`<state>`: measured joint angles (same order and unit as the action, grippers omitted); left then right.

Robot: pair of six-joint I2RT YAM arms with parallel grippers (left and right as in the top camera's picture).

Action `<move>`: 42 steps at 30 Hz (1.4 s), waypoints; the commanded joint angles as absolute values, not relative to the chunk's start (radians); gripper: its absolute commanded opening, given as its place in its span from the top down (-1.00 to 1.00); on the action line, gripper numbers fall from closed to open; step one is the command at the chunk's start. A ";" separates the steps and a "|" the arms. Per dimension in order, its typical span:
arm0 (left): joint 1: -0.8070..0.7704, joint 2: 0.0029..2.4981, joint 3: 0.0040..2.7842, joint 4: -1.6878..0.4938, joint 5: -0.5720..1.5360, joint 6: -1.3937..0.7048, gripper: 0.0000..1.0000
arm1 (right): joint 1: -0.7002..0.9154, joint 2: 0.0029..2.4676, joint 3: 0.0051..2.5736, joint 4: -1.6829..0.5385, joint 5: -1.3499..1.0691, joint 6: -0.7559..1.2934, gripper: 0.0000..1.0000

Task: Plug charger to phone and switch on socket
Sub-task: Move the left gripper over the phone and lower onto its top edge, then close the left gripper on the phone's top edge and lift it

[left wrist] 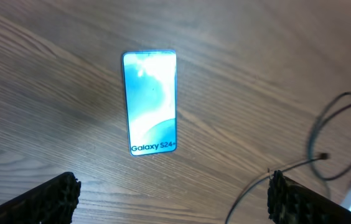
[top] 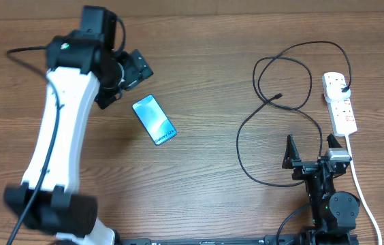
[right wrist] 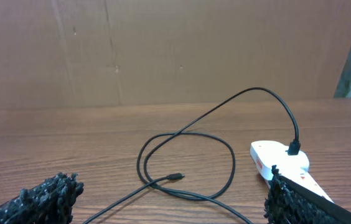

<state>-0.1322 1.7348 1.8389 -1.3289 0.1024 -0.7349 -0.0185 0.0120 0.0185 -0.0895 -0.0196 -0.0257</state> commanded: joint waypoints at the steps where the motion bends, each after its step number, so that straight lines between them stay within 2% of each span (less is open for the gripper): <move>1: -0.139 1.884 1.868 -1.348 0.155 -0.763 -0.99 | -0.013 0.003 0.007 -0.082 -0.020 -0.027 -1.00; 15: -0.141 2.188 1.867 -1.337 0.177 -0.764 -1.00 | -0.013 0.003 0.007 -0.082 -0.020 -0.027 -1.00; 24: -0.170 2.301 1.867 -1.302 0.177 -0.764 -0.99 | -0.013 0.003 0.007 -0.082 -0.020 -0.027 -0.99; 42: -0.215 2.334 1.800 -1.229 0.120 -0.764 -0.99 | -0.013 0.003 0.007 -0.082 -0.020 -0.027 -1.00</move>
<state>-0.1951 2.3177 1.8351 -1.2346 0.1581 -0.7532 -0.0185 0.0120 0.0185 -0.0895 -0.0193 -0.0257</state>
